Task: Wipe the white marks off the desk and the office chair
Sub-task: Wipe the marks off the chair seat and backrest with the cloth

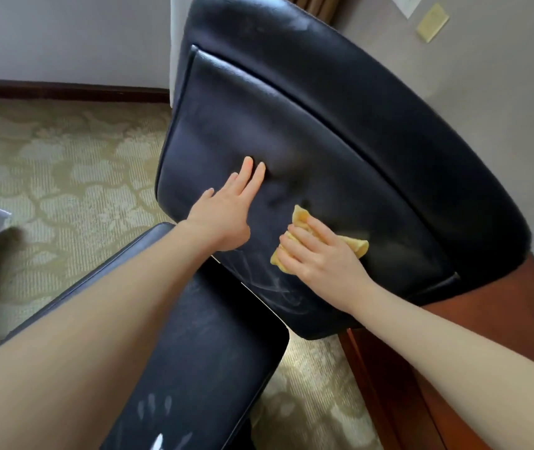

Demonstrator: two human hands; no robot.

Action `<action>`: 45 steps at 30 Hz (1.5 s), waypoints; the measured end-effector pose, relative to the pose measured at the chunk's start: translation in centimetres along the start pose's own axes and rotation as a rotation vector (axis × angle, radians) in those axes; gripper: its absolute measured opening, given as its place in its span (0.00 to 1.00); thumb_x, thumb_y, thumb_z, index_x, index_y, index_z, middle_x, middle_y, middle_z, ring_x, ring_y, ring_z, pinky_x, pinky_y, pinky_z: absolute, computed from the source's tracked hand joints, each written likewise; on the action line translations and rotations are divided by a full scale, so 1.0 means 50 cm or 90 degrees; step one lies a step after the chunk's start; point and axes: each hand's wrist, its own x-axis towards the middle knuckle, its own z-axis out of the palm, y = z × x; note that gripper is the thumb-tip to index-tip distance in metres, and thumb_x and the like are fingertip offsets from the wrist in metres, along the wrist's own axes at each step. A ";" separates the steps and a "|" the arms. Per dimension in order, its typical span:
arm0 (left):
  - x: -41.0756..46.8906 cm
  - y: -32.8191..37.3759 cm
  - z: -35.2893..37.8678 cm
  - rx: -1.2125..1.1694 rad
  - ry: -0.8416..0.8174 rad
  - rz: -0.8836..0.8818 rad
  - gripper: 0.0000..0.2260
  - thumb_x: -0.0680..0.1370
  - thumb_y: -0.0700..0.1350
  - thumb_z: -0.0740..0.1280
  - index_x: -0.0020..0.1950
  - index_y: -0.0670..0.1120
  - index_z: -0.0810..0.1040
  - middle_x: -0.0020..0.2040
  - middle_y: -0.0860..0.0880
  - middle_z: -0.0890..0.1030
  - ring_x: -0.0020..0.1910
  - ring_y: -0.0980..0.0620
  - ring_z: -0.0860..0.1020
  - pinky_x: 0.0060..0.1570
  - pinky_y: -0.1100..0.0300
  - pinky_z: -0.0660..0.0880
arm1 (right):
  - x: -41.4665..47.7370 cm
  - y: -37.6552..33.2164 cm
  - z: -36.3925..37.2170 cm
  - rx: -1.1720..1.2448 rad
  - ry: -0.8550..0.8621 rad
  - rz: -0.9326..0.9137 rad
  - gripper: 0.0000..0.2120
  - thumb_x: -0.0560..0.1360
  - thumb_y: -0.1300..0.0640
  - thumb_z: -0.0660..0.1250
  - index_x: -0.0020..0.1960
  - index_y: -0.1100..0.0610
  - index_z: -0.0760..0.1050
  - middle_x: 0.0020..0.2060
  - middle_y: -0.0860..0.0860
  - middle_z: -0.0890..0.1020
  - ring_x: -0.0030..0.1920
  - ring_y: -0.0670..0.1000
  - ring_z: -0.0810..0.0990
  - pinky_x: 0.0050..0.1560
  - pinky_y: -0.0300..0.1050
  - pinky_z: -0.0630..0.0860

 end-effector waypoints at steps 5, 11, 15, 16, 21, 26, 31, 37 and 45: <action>-0.008 0.012 -0.018 0.003 0.020 -0.062 0.41 0.74 0.40 0.62 0.77 0.50 0.37 0.78 0.49 0.38 0.68 0.41 0.64 0.64 0.52 0.62 | -0.120 0.024 -0.010 -0.030 -0.003 -0.079 0.11 0.77 0.65 0.59 0.51 0.57 0.79 0.48 0.51 0.81 0.53 0.52 0.79 0.70 0.54 0.62; -0.032 0.026 -0.015 -0.001 0.055 -0.097 0.39 0.75 0.42 0.64 0.78 0.47 0.40 0.78 0.48 0.38 0.68 0.38 0.63 0.69 0.50 0.58 | -0.187 0.131 -0.071 -0.023 0.103 -0.044 0.08 0.73 0.66 0.66 0.47 0.57 0.81 0.46 0.53 0.82 0.48 0.54 0.78 0.55 0.50 0.73; -0.044 0.044 -0.003 0.013 0.099 -0.056 0.40 0.75 0.42 0.64 0.78 0.46 0.39 0.78 0.47 0.38 0.77 0.44 0.48 0.73 0.49 0.51 | -0.161 0.201 -0.117 -0.079 0.181 0.042 0.10 0.73 0.68 0.65 0.46 0.56 0.82 0.44 0.53 0.83 0.44 0.55 0.80 0.51 0.49 0.70; -0.047 0.051 0.001 0.009 0.111 -0.036 0.40 0.75 0.41 0.64 0.78 0.46 0.39 0.78 0.48 0.37 0.77 0.46 0.45 0.73 0.49 0.49 | -0.148 0.216 -0.125 -0.094 0.206 0.080 0.10 0.74 0.68 0.65 0.46 0.56 0.82 0.44 0.52 0.83 0.44 0.55 0.79 0.49 0.48 0.71; -0.049 0.098 0.024 -0.035 0.084 0.009 0.41 0.76 0.41 0.64 0.77 0.47 0.37 0.77 0.47 0.35 0.77 0.47 0.43 0.73 0.49 0.47 | -0.070 0.224 -0.125 -0.094 0.309 0.208 0.06 0.72 0.64 0.70 0.43 0.55 0.83 0.39 0.51 0.83 0.42 0.55 0.81 0.46 0.47 0.74; -0.029 0.112 0.027 -0.039 0.029 -0.017 0.42 0.76 0.43 0.64 0.77 0.46 0.35 0.76 0.46 0.33 0.77 0.46 0.41 0.73 0.47 0.49 | -0.051 0.152 -0.089 -0.018 0.358 0.328 0.08 0.71 0.67 0.70 0.44 0.56 0.83 0.38 0.52 0.82 0.39 0.55 0.80 0.44 0.48 0.76; -0.024 0.114 0.025 -0.029 0.007 -0.023 0.44 0.74 0.42 0.64 0.76 0.47 0.33 0.76 0.46 0.31 0.77 0.47 0.39 0.73 0.46 0.49 | -0.095 0.034 -0.023 0.048 0.281 0.244 0.14 0.79 0.65 0.60 0.42 0.56 0.82 0.39 0.51 0.82 0.38 0.52 0.80 0.44 0.46 0.73; -0.020 0.105 0.021 -0.039 -0.003 -0.013 0.46 0.72 0.40 0.66 0.77 0.47 0.34 0.76 0.47 0.31 0.77 0.46 0.40 0.70 0.44 0.59 | -0.167 -0.056 0.023 0.121 0.149 0.141 0.14 0.74 0.68 0.61 0.39 0.55 0.81 0.38 0.49 0.82 0.38 0.50 0.80 0.46 0.43 0.76; -0.017 0.097 0.012 -0.042 -0.015 -0.001 0.46 0.72 0.40 0.66 0.77 0.48 0.34 0.76 0.47 0.31 0.77 0.47 0.40 0.70 0.46 0.61 | -0.193 0.069 -0.042 0.085 0.256 0.167 0.13 0.76 0.69 0.63 0.42 0.56 0.82 0.40 0.52 0.83 0.37 0.52 0.78 0.44 0.47 0.76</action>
